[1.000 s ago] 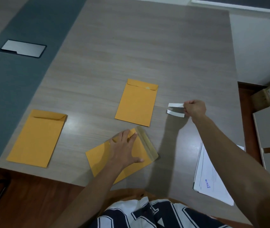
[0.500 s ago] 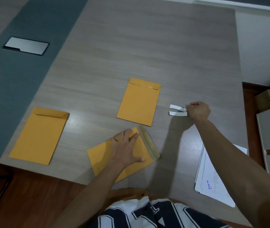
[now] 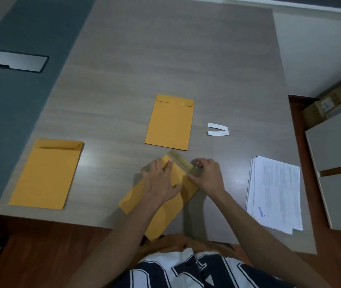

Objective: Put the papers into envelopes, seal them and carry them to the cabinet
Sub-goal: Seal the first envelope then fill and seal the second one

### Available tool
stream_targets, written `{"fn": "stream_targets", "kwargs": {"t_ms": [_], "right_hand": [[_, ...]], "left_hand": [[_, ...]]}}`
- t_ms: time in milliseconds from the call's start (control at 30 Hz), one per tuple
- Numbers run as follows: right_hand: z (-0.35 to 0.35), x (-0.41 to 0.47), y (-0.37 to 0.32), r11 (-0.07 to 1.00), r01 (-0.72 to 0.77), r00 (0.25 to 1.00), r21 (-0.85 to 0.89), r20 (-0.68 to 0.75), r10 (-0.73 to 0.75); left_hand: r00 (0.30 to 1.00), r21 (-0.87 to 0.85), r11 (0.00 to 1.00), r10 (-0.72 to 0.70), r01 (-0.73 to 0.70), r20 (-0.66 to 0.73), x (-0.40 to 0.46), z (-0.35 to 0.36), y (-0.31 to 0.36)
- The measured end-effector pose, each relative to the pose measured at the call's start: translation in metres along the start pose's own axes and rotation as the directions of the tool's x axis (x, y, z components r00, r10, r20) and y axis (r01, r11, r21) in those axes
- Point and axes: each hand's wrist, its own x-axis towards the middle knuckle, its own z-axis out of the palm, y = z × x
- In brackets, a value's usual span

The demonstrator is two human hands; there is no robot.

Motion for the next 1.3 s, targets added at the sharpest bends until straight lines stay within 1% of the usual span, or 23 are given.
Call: {"fn": "stream_targets", "kwargs": {"t_ms": [100,233,267,333,400,467,500,567,600,667,700,767,1000,1133,1300], "right_hand": [[0.005,-0.01,-0.012,1.0,0.017,1.0,-0.022,0.0,-0.017],[0.016,-0.027,-0.021,0.985,0.166,0.984,-0.055,-0.058,-0.169],[0.021,-0.035,-0.022,0.976,0.2,0.976,-0.085,-0.069,-0.206],[0.032,-0.047,-0.023,0.954,0.243,0.962,-0.173,-0.08,-0.26],[0.041,-0.056,-0.023,0.922,0.248,0.96,-0.298,-0.054,-0.276],[0.047,-0.059,-0.026,0.89,0.221,0.967,-0.399,-0.027,-0.253],[0.05,-0.06,-0.029,0.881,0.204,0.97,-0.427,-0.03,-0.239],[0.053,-0.059,-0.039,0.877,0.169,0.979,-0.449,-0.029,-0.203],[0.055,-0.059,-0.044,0.868,0.163,0.982,-0.47,-0.004,-0.187],[0.063,-0.059,-0.049,0.844,0.16,0.986,-0.511,0.054,-0.155],[0.067,-0.058,-0.049,0.847,0.149,0.989,-0.509,0.058,-0.139],[0.073,-0.057,-0.042,0.858,0.132,0.991,-0.496,0.059,-0.118],[0.063,-0.073,-0.011,0.861,0.148,0.987,-0.486,0.024,-0.157],[0.052,-0.09,0.018,0.875,0.124,0.989,-0.467,-0.011,-0.146],[0.049,-0.092,0.018,0.904,0.065,0.997,-0.423,-0.006,-0.075]], "left_hand": [[1.0,-0.095,0.995,-0.002,0.0,-0.016,-0.002,0.006,-0.007],[0.992,-0.301,0.954,-0.056,0.019,-0.117,-0.006,0.016,-0.014],[0.991,-0.335,0.942,-0.047,0.002,-0.126,-0.008,0.018,-0.017],[0.991,-0.345,0.936,0.019,-0.065,-0.136,-0.011,0.018,-0.023],[0.981,-0.296,0.94,0.134,-0.171,-0.141,-0.011,0.018,-0.031],[0.962,-0.189,0.944,0.259,-0.272,-0.09,-0.008,0.015,-0.039],[0.953,-0.117,0.946,0.297,-0.302,-0.063,-0.006,0.013,-0.043],[0.943,0.032,0.943,0.331,-0.33,-0.041,-0.003,0.009,-0.051],[0.938,0.096,0.936,0.344,-0.338,-0.041,-0.002,0.008,-0.054],[0.927,0.183,0.914,0.373,-0.361,-0.031,-0.002,0.01,-0.059],[0.926,0.21,0.907,0.377,-0.365,-0.018,-0.003,0.011,-0.062],[0.932,0.23,0.907,0.362,-0.352,-0.001,-0.005,0.014,-0.064],[0.935,0.28,0.895,0.353,-0.347,0.03,-0.002,0.013,-0.068],[0.935,0.262,0.899,0.349,-0.351,0.054,-0.003,0.014,-0.066],[0.95,0.218,0.925,0.306,-0.311,0.059,-0.006,0.009,-0.056]]}}
